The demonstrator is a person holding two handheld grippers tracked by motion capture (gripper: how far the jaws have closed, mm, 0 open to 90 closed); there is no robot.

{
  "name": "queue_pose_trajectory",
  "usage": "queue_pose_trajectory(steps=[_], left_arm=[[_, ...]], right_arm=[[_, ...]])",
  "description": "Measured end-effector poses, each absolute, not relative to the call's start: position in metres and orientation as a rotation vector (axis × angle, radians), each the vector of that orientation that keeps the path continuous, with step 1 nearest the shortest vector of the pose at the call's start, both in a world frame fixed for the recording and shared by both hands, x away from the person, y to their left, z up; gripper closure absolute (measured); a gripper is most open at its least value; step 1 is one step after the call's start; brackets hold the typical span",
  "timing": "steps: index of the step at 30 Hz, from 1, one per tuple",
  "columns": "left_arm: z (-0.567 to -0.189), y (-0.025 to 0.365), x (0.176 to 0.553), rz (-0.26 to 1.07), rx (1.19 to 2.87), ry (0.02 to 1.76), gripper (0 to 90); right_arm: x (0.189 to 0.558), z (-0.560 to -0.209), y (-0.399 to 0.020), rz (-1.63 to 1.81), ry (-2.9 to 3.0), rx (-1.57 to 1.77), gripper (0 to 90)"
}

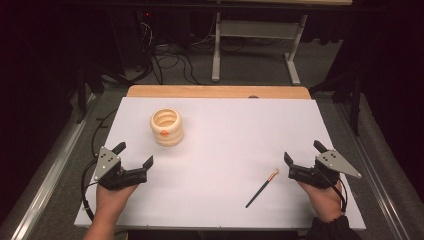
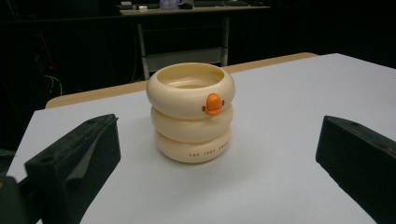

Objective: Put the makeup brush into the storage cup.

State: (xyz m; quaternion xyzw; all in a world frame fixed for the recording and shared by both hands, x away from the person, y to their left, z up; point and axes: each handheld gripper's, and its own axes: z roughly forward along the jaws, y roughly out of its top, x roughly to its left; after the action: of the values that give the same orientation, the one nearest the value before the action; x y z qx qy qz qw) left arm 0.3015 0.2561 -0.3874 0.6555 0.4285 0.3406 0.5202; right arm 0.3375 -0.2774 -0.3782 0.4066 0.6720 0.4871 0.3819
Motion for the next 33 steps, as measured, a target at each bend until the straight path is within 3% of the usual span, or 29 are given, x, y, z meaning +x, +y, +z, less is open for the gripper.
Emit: queue_pose_trajectory(steps=[33], left_arm=[[-0.389,0.256,0.302,0.804,1.578,1.028,0.5]], right_arm=[[0.346,-0.391,-0.269,1.075,1.859,1.140,1.1]])
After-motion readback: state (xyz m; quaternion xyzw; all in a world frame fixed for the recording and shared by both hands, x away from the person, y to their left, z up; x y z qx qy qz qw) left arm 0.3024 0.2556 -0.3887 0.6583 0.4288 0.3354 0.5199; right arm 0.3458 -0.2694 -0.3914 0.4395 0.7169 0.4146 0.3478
